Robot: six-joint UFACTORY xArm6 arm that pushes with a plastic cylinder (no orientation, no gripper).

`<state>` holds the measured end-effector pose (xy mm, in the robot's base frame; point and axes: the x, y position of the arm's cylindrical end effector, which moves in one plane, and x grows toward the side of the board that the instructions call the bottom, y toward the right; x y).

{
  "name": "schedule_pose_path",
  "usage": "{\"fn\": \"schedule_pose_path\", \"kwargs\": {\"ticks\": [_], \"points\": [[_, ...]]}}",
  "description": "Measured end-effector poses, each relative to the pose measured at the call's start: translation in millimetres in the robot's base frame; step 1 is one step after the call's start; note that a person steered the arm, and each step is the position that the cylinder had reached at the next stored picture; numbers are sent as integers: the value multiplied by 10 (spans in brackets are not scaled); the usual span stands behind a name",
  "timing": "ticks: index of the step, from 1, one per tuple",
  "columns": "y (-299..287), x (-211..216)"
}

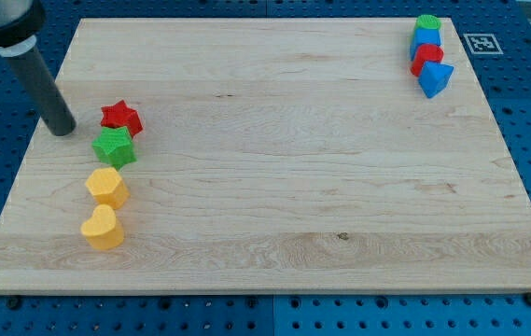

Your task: Move the red star to the right side

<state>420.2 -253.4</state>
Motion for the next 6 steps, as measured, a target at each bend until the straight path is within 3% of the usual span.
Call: {"fn": "schedule_pose_path", "kwargs": {"ticks": [3, 6], "points": [[1041, 9], [3000, 175]]}}
